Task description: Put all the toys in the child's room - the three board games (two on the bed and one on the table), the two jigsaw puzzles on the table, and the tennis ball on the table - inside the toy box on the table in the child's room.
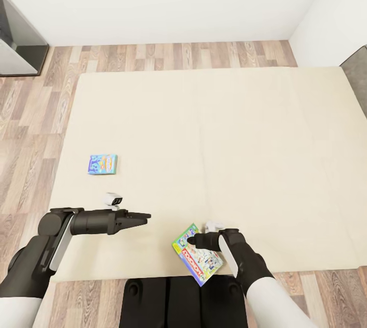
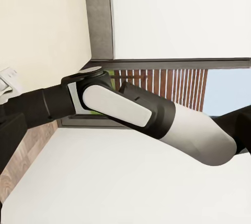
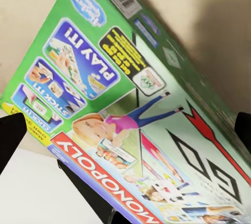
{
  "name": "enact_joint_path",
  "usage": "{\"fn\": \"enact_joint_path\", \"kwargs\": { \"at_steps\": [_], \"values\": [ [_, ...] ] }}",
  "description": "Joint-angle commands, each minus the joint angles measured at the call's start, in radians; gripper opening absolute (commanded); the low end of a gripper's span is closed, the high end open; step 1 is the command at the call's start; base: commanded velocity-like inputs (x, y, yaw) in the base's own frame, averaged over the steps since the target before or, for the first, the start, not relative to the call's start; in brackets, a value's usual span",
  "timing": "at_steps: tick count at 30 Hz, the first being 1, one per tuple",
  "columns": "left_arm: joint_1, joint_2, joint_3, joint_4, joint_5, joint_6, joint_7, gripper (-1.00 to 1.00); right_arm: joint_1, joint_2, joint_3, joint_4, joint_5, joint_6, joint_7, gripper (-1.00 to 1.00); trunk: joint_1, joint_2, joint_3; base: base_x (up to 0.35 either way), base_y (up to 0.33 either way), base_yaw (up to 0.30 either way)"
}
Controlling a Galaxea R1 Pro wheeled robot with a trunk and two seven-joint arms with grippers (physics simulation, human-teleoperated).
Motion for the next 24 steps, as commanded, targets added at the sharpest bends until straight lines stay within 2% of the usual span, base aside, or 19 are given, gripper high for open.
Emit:
{"fn": "enact_joint_path", "kwargs": {
  "at_steps": [1,24],
  "values": [
    [0.000,0.000,0.000,0.000,0.000,0.011,-0.003,1.00,0.000,0.000,0.000,-0.001,-0.008,0.005,-0.003,1.00,0.001,-0.001,-0.001,0.000,0.012,0.000],
    [0.000,0.002,0.000,0.000,0.000,0.011,-0.003,1.00,0.000,0.000,0.000,-0.001,-0.008,0.006,-0.003,1.00,0.001,-0.001,-0.001,0.000,0.039,0.000]
  ]
}}
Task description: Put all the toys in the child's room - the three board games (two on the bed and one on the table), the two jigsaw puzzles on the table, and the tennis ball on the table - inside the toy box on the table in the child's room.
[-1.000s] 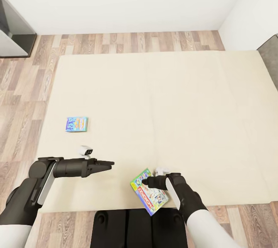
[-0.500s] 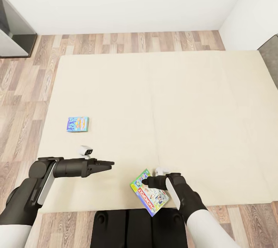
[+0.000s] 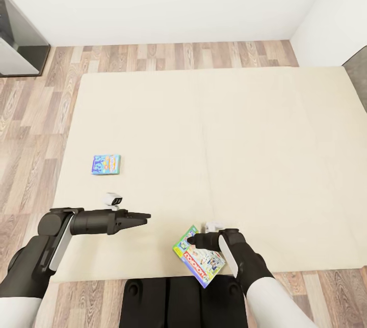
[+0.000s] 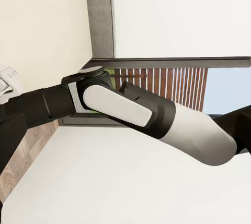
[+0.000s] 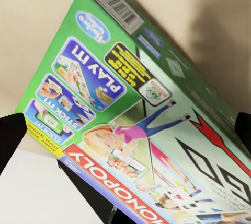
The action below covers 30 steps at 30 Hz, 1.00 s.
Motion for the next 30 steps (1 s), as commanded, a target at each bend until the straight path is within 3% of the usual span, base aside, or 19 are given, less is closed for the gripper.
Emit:
{"fn": "enact_joint_path", "kwargs": {
  "at_steps": [1,30],
  "values": [
    [0.000,0.000,0.000,0.000,0.000,0.011,-0.003,1.00,0.000,0.000,0.000,-0.001,-0.008,0.005,-0.003,1.00,0.001,-0.002,-0.001,0.000,0.003,0.000],
    [0.000,0.001,0.000,0.000,0.000,0.011,-0.003,1.00,0.000,0.000,0.000,-0.001,-0.008,0.004,-0.003,1.00,0.001,-0.002,-0.001,0.000,0.019,0.000]
  ]
}}
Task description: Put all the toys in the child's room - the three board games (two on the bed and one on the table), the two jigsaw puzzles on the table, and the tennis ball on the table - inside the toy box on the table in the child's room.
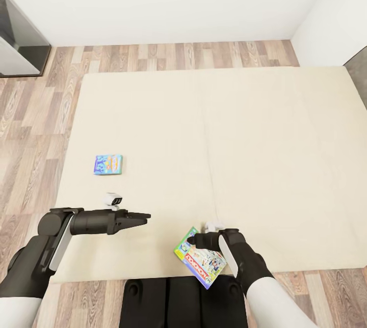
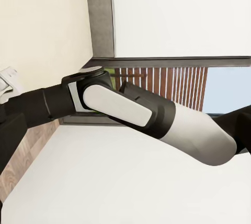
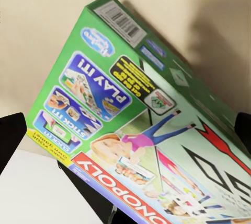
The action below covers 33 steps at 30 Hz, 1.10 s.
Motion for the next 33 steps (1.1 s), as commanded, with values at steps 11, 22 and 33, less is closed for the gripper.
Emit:
{"fn": "enact_joint_path", "kwargs": {
  "at_steps": [11,22,33],
  "values": [
    [0.000,0.000,0.000,0.000,0.002,0.011,-0.003,1.00,0.000,0.000,0.000,-0.001,-0.008,0.005,-0.003,1.00,0.001,-0.002,-0.001,-0.017,0.044,0.000],
    [0.000,0.000,0.000,0.000,0.002,0.011,-0.003,1.00,-0.001,0.000,0.000,-0.001,-0.008,0.005,-0.003,1.00,0.001,-0.002,-0.001,-0.001,0.002,0.000],
    [0.000,0.000,0.000,0.000,0.002,0.011,-0.003,1.00,0.000,0.000,0.000,-0.001,-0.008,0.005,-0.003,1.00,0.001,-0.002,-0.001,0.000,0.064,0.000]
  ]
}}
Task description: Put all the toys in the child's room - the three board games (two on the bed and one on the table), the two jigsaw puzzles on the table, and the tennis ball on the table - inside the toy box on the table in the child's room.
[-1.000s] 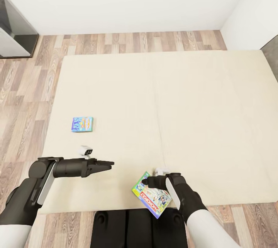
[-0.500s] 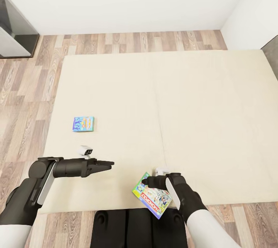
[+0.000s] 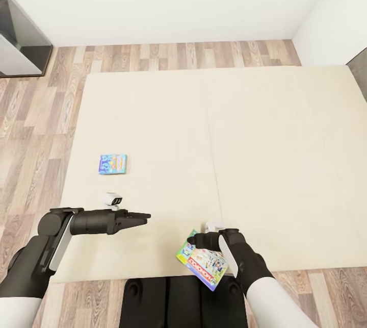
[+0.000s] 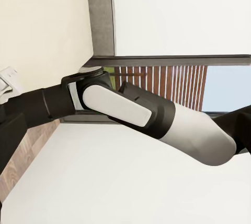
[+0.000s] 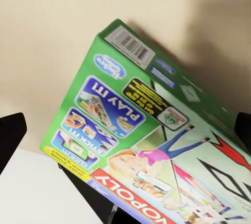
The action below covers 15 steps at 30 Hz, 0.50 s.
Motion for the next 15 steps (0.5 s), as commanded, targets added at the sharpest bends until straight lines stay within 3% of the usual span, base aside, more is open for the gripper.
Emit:
{"fn": "enact_joint_path", "kwargs": {
  "at_steps": [1,15],
  "values": [
    [0.000,0.000,0.000,0.000,0.001,0.011,-0.003,1.00,0.000,0.000,0.000,-0.001,-0.008,0.005,-0.003,1.00,0.001,-0.002,-0.001,0.000,0.015,0.000],
    [0.000,0.000,0.000,0.000,0.001,0.011,-0.003,1.00,-0.001,0.000,0.001,-0.001,-0.008,0.008,-0.003,1.00,0.001,-0.002,-0.001,0.000,0.003,0.000]
  ]
}}
